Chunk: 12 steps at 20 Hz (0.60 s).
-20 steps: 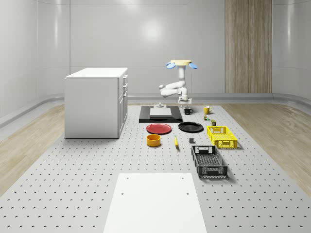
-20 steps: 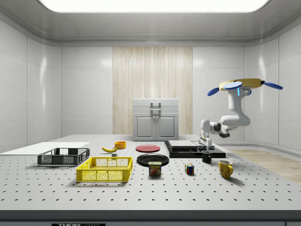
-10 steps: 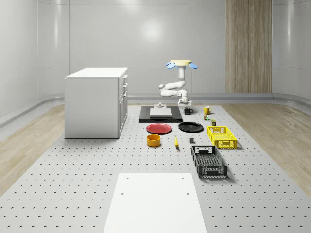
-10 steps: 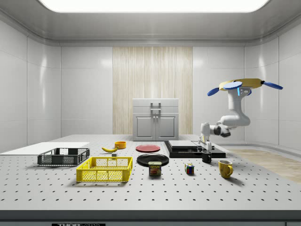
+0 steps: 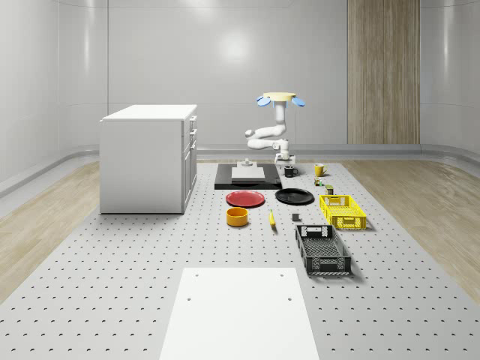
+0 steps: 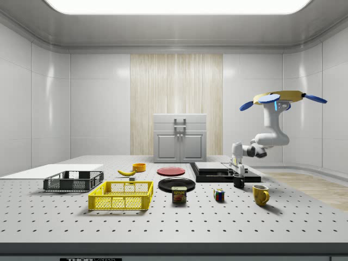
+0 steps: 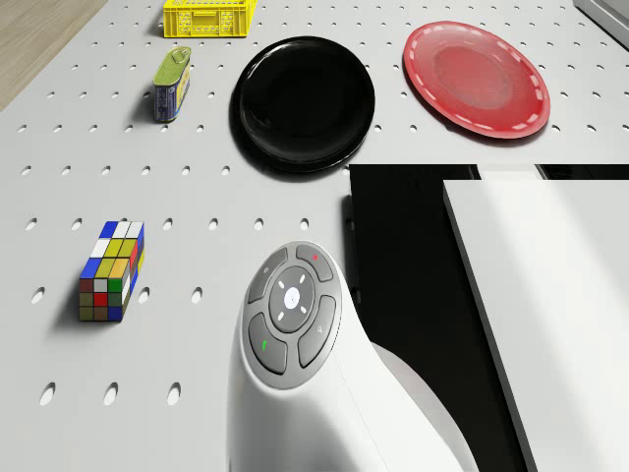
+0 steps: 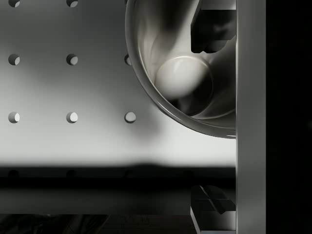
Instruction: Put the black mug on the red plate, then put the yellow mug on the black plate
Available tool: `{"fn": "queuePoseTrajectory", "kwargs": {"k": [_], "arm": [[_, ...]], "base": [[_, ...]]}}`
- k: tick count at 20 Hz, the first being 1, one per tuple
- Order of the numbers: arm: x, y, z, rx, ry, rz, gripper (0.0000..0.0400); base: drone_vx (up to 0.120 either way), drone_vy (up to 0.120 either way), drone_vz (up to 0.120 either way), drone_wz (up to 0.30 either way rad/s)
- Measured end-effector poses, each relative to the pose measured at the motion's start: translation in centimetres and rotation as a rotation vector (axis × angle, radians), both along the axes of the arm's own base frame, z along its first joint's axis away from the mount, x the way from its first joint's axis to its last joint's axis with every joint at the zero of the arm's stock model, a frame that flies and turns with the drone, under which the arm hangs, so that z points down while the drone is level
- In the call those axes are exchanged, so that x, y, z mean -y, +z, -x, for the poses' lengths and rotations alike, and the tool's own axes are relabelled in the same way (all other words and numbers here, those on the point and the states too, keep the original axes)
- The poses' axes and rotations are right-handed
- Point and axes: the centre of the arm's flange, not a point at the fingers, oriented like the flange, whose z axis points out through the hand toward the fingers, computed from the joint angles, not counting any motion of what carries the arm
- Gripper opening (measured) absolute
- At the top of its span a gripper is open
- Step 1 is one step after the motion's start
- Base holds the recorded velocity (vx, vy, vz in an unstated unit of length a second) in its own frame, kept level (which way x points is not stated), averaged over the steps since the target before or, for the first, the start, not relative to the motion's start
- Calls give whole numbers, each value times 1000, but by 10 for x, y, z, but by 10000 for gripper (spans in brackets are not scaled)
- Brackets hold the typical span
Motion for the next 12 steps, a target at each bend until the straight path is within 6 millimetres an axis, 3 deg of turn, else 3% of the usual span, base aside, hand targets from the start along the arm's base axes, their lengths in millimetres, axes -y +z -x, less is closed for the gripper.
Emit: {"fn": "queuePoseTrajectory", "kwargs": {"k": [2,5,7,12], "arm": [[0,0,0,0,0,0,400],[0,0,0,0,0,0,259],[0,0,0,0,0,0,200],[0,1,0,0,0,0,136]], "base": [[0,0,0,0],[0,0,0,0],[0,0,0,0],[0,0,0,0]]}}
